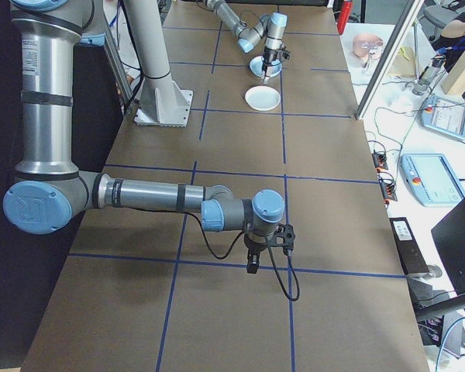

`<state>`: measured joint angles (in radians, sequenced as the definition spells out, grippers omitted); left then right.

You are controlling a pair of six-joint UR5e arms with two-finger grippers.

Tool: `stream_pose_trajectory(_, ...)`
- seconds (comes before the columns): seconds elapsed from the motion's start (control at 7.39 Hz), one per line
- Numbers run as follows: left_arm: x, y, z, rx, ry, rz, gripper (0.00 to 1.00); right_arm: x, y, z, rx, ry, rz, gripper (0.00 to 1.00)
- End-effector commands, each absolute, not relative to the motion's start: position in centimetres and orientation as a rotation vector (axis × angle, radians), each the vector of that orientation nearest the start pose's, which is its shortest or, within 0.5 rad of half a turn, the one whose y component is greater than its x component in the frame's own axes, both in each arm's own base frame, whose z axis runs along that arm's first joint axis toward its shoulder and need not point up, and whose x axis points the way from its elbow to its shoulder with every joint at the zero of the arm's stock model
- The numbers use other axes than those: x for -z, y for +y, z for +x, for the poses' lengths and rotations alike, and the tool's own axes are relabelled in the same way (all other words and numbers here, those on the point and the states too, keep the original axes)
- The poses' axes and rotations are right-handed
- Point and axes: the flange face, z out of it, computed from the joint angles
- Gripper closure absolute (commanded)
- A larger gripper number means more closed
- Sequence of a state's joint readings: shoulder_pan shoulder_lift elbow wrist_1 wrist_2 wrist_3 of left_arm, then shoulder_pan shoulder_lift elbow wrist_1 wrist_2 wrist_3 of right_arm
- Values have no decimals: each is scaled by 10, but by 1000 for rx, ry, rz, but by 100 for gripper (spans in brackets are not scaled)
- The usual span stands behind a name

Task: Stack plate in center

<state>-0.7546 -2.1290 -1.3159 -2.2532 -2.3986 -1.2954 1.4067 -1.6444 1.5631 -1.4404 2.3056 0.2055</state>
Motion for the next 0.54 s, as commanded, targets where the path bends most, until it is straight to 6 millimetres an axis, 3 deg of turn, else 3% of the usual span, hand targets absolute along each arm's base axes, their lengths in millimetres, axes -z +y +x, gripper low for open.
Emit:
stream_pose_trajectory(0.0,-358,-510,503,-17,1170,-201,25,-687,-467,-10,-21,-731,-89,0)
stream_pose_trajectory(0.14,-355,-510,503,-22,1178,-195,46,-687,-468,-9,-23,-731,-88,0)
stream_pose_trajectory(0.27,-356,-511,502,-19,1178,-193,86,-687,-468,-9,-23,-731,-88,0)
stream_pose_trajectory(0.41,-355,-512,501,-17,1179,-190,100,-687,-467,-10,-22,-731,-89,0)
